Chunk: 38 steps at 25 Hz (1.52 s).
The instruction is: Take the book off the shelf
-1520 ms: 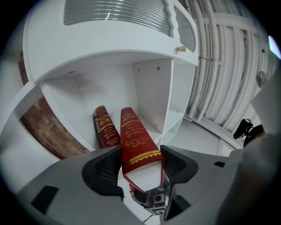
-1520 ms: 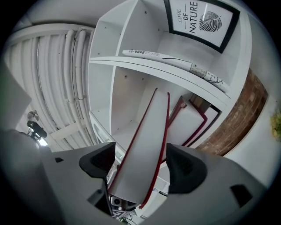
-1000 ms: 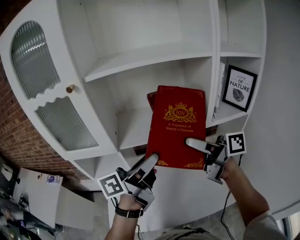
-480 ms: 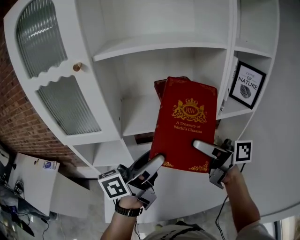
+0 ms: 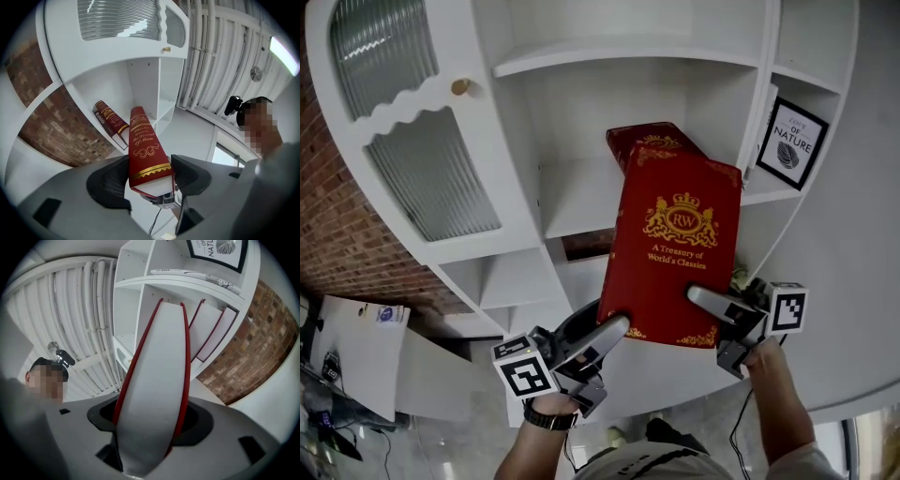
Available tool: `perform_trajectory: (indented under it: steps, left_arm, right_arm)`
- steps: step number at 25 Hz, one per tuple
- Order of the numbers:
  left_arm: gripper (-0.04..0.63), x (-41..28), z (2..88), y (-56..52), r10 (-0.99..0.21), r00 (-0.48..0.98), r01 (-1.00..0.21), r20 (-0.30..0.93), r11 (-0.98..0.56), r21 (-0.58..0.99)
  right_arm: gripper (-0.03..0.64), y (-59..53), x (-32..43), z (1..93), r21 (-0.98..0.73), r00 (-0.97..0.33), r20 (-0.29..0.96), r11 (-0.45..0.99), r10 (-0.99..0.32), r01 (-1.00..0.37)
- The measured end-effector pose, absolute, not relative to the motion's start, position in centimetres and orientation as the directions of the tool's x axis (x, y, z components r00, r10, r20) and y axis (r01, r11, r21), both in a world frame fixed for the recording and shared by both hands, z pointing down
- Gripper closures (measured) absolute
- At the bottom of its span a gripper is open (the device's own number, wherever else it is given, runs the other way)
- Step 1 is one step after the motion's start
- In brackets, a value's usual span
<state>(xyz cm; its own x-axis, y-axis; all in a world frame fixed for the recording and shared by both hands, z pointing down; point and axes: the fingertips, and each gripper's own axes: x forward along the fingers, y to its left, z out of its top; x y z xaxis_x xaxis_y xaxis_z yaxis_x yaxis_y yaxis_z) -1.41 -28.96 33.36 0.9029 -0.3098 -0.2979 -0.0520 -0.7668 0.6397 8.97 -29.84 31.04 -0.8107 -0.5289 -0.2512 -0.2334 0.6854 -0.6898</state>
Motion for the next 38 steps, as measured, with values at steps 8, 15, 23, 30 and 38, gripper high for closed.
perform_trajectory:
  steps: [8,15,23,30,38]
  left_arm:
    - [0.31,-2.7,35.1,-25.4,-0.273,0.915,-0.026,-0.297,-0.775,0.631]
    - [0.31,-3.8,35.6,-23.4,-0.266,0.918,-0.023,-0.294,-0.775,0.632]
    - [0.31,-4.1,35.8,-22.0,-0.268,0.917,-0.032,-0.296,-0.789,0.614]
    - [0.31,-3.7,36.4,-22.0,-0.283,0.913,-0.046,-0.294,-0.787,0.616]
    - [0.31,-3.5,36.4,-22.2,-0.306,0.904,-0.066,-0.297,-0.788,0.612]
  right_arm:
    - [0.307,-26.1,7.8,33.3,-0.683,-0.814,-0.221,0.681,-0.536,-0.263]
    - [0.307,-23.9,6.7,33.9,-0.681,-0.814,-0.209,0.678,-0.541,-0.276]
    - [0.31,-22.6,6.3,34.5,-0.667,-0.823,-0.198,0.689,-0.532,-0.285]
    - [0.313,-22.9,6.7,34.9,-0.669,-0.833,-0.195,0.691,-0.517,-0.273]
    - [0.314,-23.3,6.8,35.1,-0.663,-0.847,-0.195,0.703,-0.495,-0.258]
